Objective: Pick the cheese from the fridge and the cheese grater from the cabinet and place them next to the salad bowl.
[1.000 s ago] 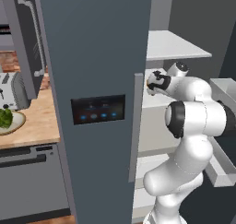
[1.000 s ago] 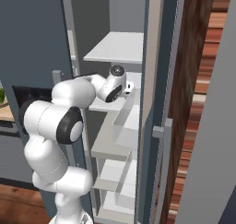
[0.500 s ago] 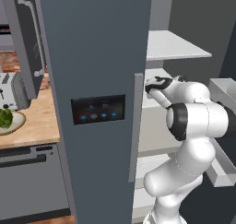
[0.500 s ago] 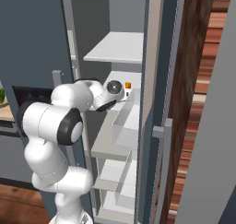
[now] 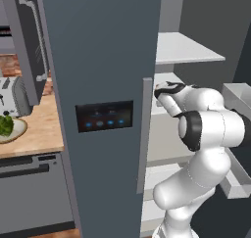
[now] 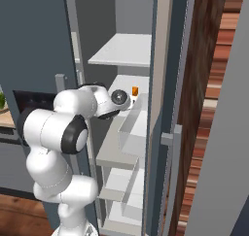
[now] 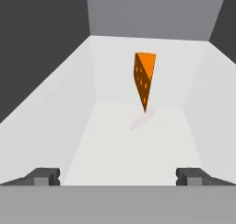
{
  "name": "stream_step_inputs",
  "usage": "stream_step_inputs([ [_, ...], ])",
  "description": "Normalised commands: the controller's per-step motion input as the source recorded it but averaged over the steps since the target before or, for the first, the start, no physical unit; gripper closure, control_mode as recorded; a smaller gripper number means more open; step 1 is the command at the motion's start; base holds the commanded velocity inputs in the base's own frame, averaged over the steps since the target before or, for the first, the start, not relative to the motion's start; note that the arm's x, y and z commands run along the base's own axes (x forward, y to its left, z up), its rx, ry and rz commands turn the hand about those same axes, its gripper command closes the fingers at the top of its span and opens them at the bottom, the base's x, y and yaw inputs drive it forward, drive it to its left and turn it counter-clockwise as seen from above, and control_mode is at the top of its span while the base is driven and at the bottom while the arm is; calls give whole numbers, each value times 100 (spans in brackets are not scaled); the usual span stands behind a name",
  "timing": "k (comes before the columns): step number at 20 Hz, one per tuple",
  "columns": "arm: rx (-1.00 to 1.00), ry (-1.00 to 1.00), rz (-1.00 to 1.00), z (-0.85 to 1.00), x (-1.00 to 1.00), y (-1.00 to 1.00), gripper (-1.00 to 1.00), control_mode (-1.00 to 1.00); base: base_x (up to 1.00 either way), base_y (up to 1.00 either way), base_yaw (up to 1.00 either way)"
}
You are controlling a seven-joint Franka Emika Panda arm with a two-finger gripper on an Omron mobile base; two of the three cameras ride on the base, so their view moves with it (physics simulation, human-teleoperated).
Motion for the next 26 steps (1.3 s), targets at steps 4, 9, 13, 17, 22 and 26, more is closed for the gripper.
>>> stream_step_inputs([
  [4, 0, 0, 0, 29, 3, -5, -100, -100, 0, 0, 0],
  [9, 0, 3, 0, 27, 3, -1, -100, -100, 0, 0, 0],
  [13, 0, 1, 0, 19, 11, 0, -100, -100, 0, 0, 0],
  [17, 0, 7, 0, 36, 16, 0, -100, -100, 0, 0, 0],
  [22, 0, 13, 0, 48, 14, 0, -100, -100, 0, 0, 0],
  [26, 0, 13, 0, 35, 6, 0, -100, -100, 0, 0, 0],
])
